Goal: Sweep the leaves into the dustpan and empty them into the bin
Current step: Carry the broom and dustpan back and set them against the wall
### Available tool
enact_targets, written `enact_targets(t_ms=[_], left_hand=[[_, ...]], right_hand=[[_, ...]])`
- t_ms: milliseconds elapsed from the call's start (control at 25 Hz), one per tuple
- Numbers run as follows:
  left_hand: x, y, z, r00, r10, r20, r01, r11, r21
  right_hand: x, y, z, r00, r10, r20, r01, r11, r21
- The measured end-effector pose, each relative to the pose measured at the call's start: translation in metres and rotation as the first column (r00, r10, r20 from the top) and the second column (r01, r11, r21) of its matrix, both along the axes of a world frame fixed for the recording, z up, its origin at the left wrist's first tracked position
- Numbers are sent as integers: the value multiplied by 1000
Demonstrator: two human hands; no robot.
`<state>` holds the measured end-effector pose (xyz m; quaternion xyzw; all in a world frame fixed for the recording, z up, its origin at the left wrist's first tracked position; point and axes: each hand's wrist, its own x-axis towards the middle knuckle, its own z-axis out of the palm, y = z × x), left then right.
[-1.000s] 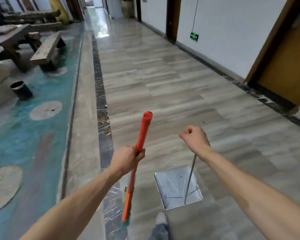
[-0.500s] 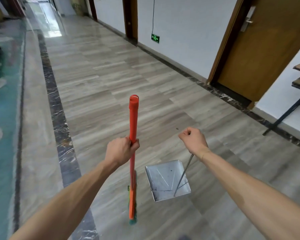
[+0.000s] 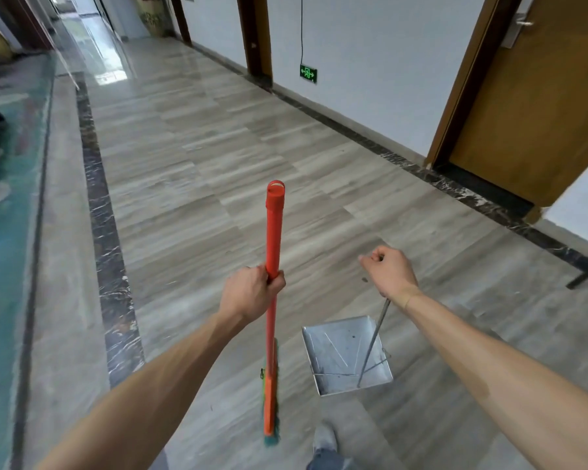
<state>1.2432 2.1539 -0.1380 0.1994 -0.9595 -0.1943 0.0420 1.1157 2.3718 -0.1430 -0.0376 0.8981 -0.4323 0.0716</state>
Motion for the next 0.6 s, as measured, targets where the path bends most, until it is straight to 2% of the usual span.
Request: enact_targets(t_ms=[160, 360, 600], left_hand=[[-87, -33, 10, 999, 32, -4, -32, 999, 25], [-185, -74, 18, 998, 35, -59, -37, 999, -20], [-327, -154, 8, 992, 1, -125, -2, 1000, -8]], right_hand=[[-79, -28, 12, 1000, 16, 16, -16, 1000, -6], [-169, -62, 29, 1000, 7, -27, -7, 1000, -14], [-297, -133, 24, 999, -8, -51, 7, 1000, -3]])
